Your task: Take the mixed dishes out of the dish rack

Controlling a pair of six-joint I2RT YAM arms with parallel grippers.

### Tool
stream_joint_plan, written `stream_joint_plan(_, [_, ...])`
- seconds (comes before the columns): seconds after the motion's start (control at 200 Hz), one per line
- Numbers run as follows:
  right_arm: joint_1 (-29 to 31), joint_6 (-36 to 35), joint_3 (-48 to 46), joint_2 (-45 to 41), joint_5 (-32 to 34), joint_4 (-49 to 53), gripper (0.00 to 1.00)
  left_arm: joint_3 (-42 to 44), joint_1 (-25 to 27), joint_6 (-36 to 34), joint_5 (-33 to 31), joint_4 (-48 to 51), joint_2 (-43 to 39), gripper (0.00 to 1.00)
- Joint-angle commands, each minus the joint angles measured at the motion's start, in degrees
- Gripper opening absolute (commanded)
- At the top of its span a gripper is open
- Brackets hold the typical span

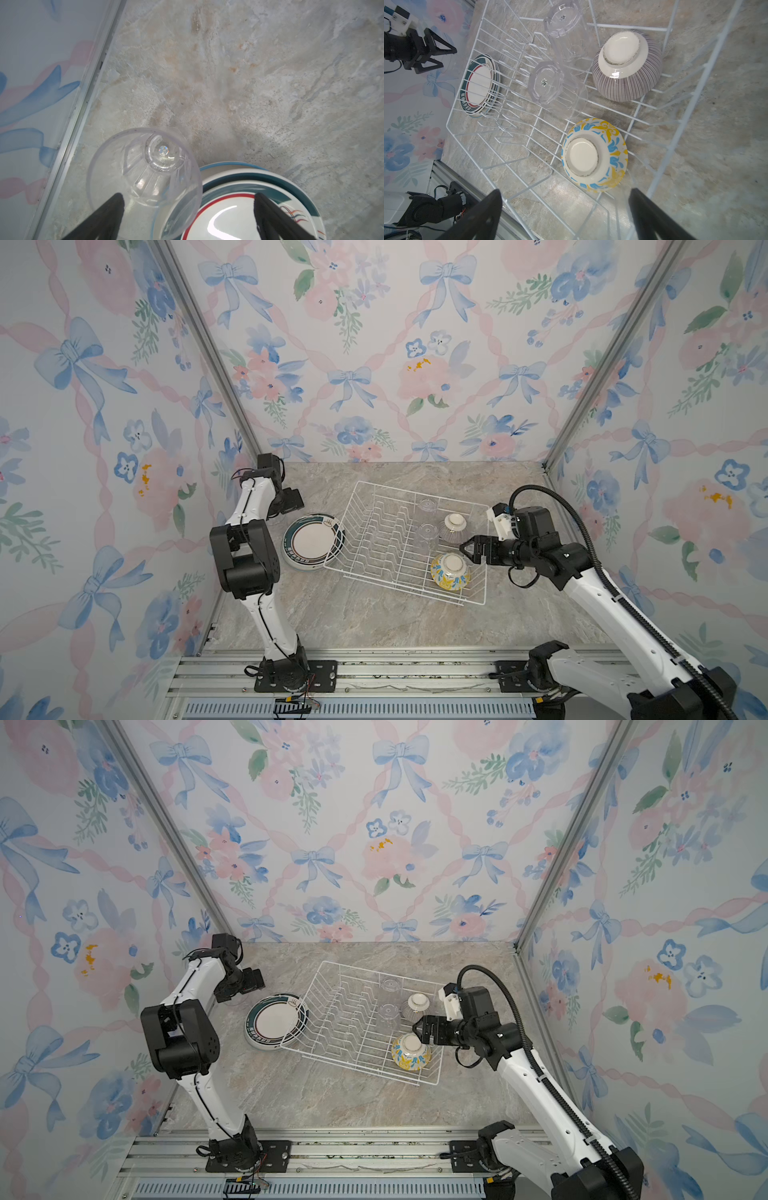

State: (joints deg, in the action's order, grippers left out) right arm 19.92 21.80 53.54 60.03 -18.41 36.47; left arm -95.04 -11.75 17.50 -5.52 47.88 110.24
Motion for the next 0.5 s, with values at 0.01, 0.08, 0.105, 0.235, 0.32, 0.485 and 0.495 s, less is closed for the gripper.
stream_joint_plan(0.01, [-0.15,-0.39,0.01,-0.17,-0.23,0.29,0.97,1.83,0.01,1.0,0.9,0.23,-6.89,0.98])
stream_joint_plan(0.08, [-0.08,-0.48,0.5,-0.7,0.69,0.36,0.97,2.93,1.02,0.62,1.32,-0.05,-9.55,0.98])
stream_joint_plan(0.105, [-0.08,-0.52,0.72,-0.78,0.83,0.35,0.97,3.42,1.6,0.41,0.72,-0.29,-10.69,0.98])
stream_joint_plan(0.235, [0.17,-0.25,3.68,0.4,0.75,0.91,0.97,11.58,6.52,-1.1,-1.92,-7.56,-20.11,0.98])
stream_joint_plan(0.32, [1.14,0.97,5.41,2.1,1.26,1.32,0.97,20.29,9.72,-0.05,-0.11,-15.59,-28.12,0.98])
stream_joint_plan(0.485, [6.81,4.03,6.37,5.0,6.58,-1.04,0.97,37.33,12.63,3.1,4.59,-30.25,-44.46,0.98])
stream_joint_plan(0.495, [7.26,4.25,6.48,5.31,7.0,-1.13,0.97,37.9,12.63,3.25,4.82,-30.82,-45.41,0.98])
